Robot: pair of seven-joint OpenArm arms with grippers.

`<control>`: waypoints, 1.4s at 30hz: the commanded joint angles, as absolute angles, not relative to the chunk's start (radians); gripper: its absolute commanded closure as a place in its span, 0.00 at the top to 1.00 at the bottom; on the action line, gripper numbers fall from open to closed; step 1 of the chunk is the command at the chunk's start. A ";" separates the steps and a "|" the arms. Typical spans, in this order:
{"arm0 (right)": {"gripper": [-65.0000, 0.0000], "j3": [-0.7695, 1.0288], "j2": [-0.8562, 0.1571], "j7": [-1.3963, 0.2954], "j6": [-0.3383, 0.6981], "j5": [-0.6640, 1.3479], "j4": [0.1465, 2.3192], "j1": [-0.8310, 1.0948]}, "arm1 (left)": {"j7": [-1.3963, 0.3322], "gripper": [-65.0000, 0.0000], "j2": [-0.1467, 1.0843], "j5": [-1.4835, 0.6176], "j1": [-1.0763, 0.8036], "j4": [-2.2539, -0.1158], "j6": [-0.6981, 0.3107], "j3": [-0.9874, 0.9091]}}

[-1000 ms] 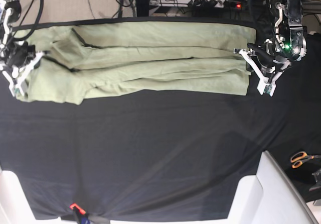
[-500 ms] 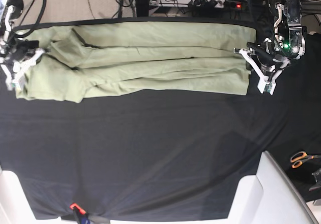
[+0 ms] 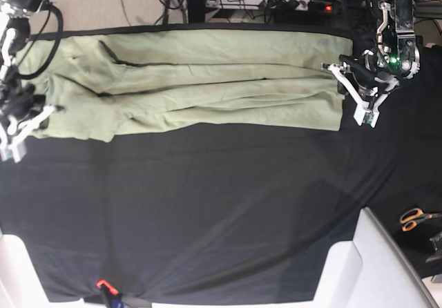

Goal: Fold the T-shirt properly
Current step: 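Open both grippers and release the folded strip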

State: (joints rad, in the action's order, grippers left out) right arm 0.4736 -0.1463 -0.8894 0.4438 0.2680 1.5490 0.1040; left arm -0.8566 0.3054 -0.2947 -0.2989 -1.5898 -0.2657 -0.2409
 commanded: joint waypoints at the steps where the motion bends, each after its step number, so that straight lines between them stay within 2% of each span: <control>1: 0.00 0.476 -0.163 -0.868 0.440 0.278 1.532 0.077 | -0.845 0.00 0.318 -0.295 -0.295 -1.604 -0.265 -0.246; 3: 0.03 0.476 -0.163 -0.866 0.440 0.278 1.465 0.048 | -0.845 0.00 0.318 -0.295 -0.295 -1.604 -0.265 -0.246; 7: 0.01 0.470 -0.173 -0.776 0.440 0.274 1.356 0.018 | -0.845 0.00 0.318 -0.295 -0.295 -1.604 -0.265 -0.246; 17: 0.01 0.478 -0.318 -0.593 0.440 0.277 1.001 -0.084 | -0.843 0.00 0.318 -0.295 -0.289 -1.572 -0.265 -0.249; 24: 0.01 0.478 -0.367 -0.493 0.438 0.274 0.912 -0.088 | -0.786 0.00 0.315 -0.295 -0.297 -1.546 -0.265 -0.246; 30: 0.01 0.495 -0.358 -0.349 0.438 0.280 0.997 -0.035 | -0.783 0.00 0.314 -0.295 -0.297 -1.546 -0.265 -0.246; 33: 0.01 0.595 -0.282 -0.271 0.438 0.278 1.150 0.031 | -0.782 0.00 0.314 -0.295 -0.297 -1.546 -0.265 -0.246; 38: 0.01 0.633 -0.182 -0.271 0.438 0.274 1.419 0.145 | -0.782 0.00 0.314 -0.295 -0.297 -1.546 -0.265 -0.246; 42: 0.01 0.633 -0.151 -0.303 0.438 0.274 1.488 0.183 | -0.780 0.00 0.314 -0.295 -0.297 -1.546 -0.265 -0.246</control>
